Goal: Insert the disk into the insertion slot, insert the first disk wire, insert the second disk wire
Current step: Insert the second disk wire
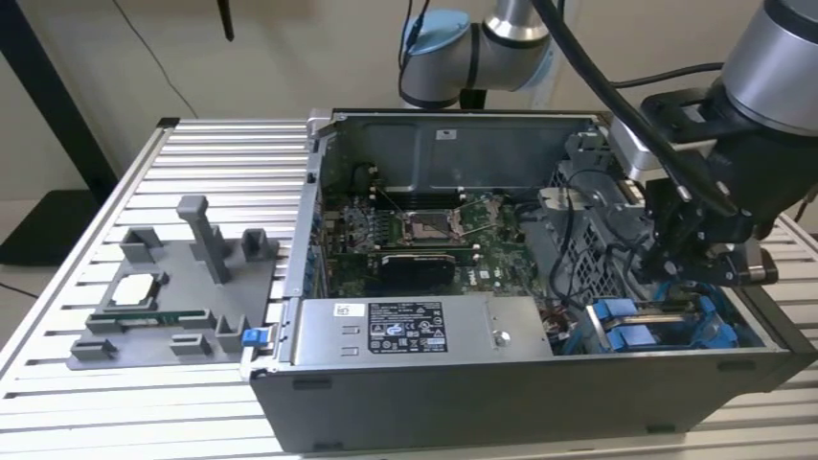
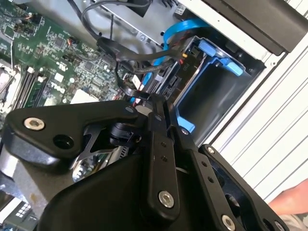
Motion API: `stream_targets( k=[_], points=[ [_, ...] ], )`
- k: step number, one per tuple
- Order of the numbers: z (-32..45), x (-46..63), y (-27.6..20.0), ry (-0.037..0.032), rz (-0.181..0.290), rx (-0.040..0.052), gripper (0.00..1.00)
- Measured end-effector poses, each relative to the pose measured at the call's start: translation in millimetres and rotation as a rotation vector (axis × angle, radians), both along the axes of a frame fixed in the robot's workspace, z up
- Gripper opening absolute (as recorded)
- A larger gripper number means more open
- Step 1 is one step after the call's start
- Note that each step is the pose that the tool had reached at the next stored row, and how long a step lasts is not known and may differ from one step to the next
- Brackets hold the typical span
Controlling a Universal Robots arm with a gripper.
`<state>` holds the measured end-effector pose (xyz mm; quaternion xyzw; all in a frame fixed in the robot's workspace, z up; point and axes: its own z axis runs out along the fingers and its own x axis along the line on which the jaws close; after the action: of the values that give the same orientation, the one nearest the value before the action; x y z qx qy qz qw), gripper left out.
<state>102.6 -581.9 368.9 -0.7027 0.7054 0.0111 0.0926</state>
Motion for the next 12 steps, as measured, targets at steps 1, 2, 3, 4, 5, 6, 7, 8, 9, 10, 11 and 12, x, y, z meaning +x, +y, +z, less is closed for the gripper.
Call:
stream_targets(
  k=[1,2,3,4,5,6,7,8,9,10,11,12],
  points=[
    [-0.8,1.3,-0.4,0.0000,0.000,0.0002,0.00],
    [-1.9,1.9,-0.8,0.0000,0.000,0.0004,0.00],
    [-3.1,2.0,-1.2,-0.0003,0.000,0.0003,0.00],
    [-4.5,2.1,-1.7,-0.0008,0.000,0.0001,0.00],
    [-6.2,2.2,-2.4,-0.0019,0.000,0.0002,0.00],
    [-7.7,2.3,-3.2,-0.0032,0.000,0.0001,0.00],
    [-9.2,2.4,-4.0,-0.0048,0.000,0.0001,0.00],
    [-10.7,2.5,-4.9,-0.0066,0.000,0.0000,0.00],
    [-12.2,2.7,-5.8,-0.0085,0.000,0.0000,0.00],
    [-13.5,2.8,-6.5,-0.0103,0.000,0.0001,0.00],
    [-15.0,3.0,-7.1,-0.0125,0.000,0.0003,0.00],
    [-16.2,3.1,-7.3,-0.0149,0.000,0.0003,0.00]
  ],
)
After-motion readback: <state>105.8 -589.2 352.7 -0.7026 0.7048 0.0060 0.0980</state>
